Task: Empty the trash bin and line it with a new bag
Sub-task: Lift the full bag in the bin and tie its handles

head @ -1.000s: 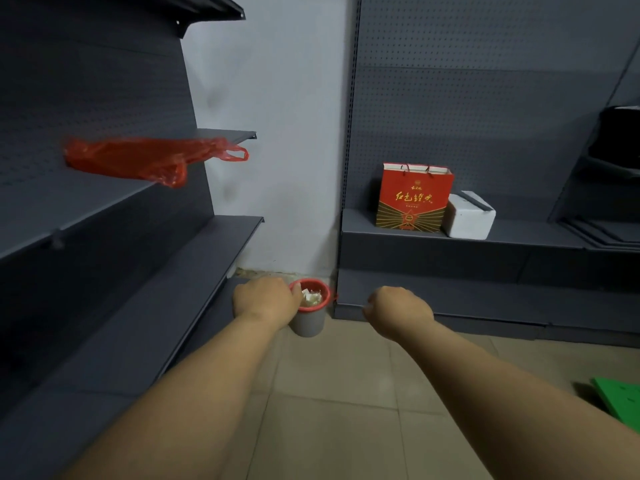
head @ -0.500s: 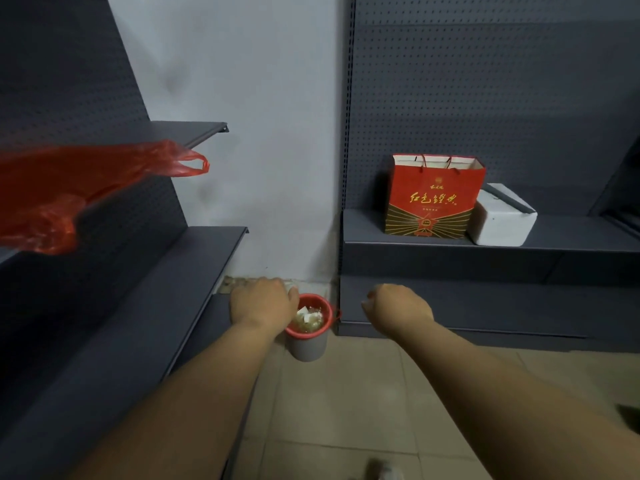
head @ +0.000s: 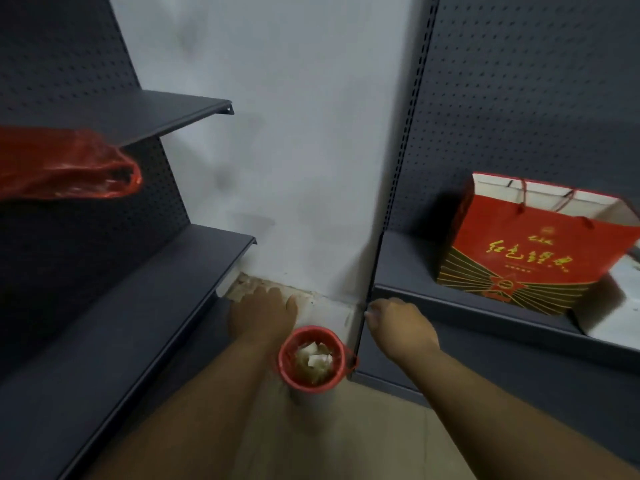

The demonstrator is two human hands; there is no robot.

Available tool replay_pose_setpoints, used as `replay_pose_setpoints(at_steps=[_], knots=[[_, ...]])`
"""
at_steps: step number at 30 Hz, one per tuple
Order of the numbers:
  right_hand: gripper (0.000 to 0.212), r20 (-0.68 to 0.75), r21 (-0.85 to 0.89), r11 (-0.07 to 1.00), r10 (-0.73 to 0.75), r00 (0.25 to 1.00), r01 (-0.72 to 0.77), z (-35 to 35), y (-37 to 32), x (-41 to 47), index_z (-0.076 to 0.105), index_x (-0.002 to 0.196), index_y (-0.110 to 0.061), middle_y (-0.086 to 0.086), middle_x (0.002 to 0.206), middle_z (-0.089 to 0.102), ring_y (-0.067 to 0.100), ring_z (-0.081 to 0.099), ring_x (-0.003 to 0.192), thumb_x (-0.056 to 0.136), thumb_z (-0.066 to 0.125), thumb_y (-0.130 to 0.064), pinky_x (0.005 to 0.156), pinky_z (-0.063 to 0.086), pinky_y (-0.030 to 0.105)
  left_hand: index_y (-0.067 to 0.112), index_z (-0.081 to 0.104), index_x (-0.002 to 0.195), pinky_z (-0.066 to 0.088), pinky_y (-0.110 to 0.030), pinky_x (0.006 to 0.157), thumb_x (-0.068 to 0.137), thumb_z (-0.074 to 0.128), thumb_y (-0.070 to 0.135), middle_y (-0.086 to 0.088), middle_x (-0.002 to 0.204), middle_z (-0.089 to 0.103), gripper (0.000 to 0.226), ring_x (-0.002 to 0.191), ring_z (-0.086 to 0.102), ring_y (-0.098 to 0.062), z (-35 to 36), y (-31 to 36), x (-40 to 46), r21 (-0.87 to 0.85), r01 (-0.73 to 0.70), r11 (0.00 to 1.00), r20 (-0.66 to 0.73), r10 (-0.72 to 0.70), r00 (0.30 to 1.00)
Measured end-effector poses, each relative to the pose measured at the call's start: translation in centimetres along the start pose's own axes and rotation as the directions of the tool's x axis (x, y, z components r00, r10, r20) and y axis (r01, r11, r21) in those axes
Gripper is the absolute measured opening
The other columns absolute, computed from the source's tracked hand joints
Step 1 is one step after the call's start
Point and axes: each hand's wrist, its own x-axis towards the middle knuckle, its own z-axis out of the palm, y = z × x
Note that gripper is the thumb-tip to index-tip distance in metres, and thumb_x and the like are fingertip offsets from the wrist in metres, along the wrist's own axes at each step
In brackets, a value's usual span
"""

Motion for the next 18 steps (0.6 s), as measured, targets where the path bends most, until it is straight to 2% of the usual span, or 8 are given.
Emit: replay_pose_setpoints(at_steps=[4, 8, 13, 18], knots=[[0.036, 0.014, 0.060, 0.998, -0.025, 1.000, 0.024, 3.3, 2.5, 6.5, 0.058, 0.124, -0.017, 0.008, 0.125, 0.058, 0.029, 0.054, 0.112, 0.098, 0.039, -0.034, 0.085, 0.050, 0.038, 0.013, 0.061, 0.112, 0.037, -0.034, 0.074, 0.096, 0.026, 0.042, -0.010, 0.115, 0.063, 0.048, 0.102, 0.060, -0.029, 3.4, 0.6, 4.6, 0.014, 0.082, 0.997, 0.035, -0.082, 0.996], [0.037, 0.068, 0.067, 0.998, -0.013, 0.998, 0.008, 8.7, 5.1, 11.6, 0.057, 0.125, -0.019, 0.007, 0.125, 0.058, 0.027, 0.053, 0.113, 0.098, 0.038, -0.035, 0.085, 0.049, 0.037, 0.014, 0.060, 0.111, 0.042, -0.036, 0.081, 0.097, 0.021, 0.047, -0.007, 0.118, 0.062, 0.053, 0.106, 0.058, -0.027, 8.8, 0.0, 8.5, 0.046, 0.117, 0.992, 0.072, -0.120, 0.990], [0.041, 0.139, 0.062, 0.998, 0.010, 0.990, -0.019, 16.8, 8.0, 16.1, 0.049, 0.135, -0.022, 0.003, 0.135, 0.054, 0.024, 0.047, 0.125, 0.099, 0.036, -0.036, 0.097, 0.046, 0.039, 0.011, 0.059, 0.107, 0.043, -0.036, 0.082, 0.096, 0.022, 0.048, -0.010, 0.116, 0.063, 0.053, 0.103, 0.059, -0.028, 17.3, -1.0, 13.1, 0.018, 0.152, 0.988, 0.106, -0.153, 0.982], [0.042, 0.106, 0.073, 0.995, 0.061, 0.992, -0.069, 26.7, 10.6, 19.6, 0.048, 0.136, -0.023, 0.002, 0.138, 0.052, 0.023, 0.045, 0.127, 0.099, 0.035, -0.037, 0.100, 0.044, 0.039, 0.008, 0.059, 0.109, 0.044, -0.041, 0.091, 0.096, 0.026, 0.046, -0.014, 0.116, 0.063, 0.051, 0.105, 0.059, -0.031, 28.8, -3.5, 17.1, -0.059, 0.172, 0.983, 0.143, -0.162, 0.976]])
